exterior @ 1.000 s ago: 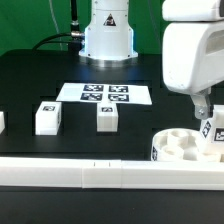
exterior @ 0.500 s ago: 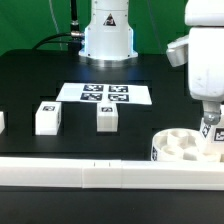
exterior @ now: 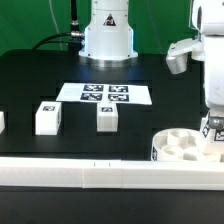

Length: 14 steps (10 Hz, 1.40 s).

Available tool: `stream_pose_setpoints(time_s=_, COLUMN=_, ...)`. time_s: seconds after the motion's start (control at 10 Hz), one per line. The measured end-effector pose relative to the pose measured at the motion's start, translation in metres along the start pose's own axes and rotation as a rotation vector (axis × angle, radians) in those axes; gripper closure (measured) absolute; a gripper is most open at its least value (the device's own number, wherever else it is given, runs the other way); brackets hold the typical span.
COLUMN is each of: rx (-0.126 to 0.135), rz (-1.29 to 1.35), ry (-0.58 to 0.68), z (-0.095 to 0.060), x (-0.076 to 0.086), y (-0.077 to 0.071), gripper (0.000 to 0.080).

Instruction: Assemble stool

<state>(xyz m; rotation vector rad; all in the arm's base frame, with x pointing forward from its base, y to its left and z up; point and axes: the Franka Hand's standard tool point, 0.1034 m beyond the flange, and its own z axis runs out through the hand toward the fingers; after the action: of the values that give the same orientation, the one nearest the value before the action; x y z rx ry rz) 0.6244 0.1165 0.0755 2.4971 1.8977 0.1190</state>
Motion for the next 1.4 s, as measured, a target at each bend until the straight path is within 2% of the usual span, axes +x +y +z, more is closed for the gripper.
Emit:
stream_pose_setpoints(time_s=0.1, rx=0.0, rz=0.019, ry=0.0, z=0.0, x=0.0, y=0.0, gripper=0.0441)
stream_pose_setpoints(time_s=0.2, rx=0.0, rz=0.044, ry=0.0, z=0.0, x=-0.001, y=0.0, gripper=0.0456)
stream_pose_setpoints(time_s=0.4, rx=0.0, rz=0.05, ry=0.0, z=0.0, x=-0.001, y=0.0, gripper=0.0456)
stream_pose_setpoints(time_s=0.8, rx=0.019, rz=0.598, ry=0.017, z=-0.001, x=-0.009, y=0.004, gripper=0.0456)
stream_pose_setpoints(time_s=1.2, rx=0.016, rz=0.901, ry=0.013, z=-0.001, x=-0.012, y=0.005, gripper=0.0456)
stream_pose_setpoints(time_s=1.4, rx=0.004, rz=1.098, ry=0.029, z=-0.001, x=-0.016, y=0.009, gripper=0.0456)
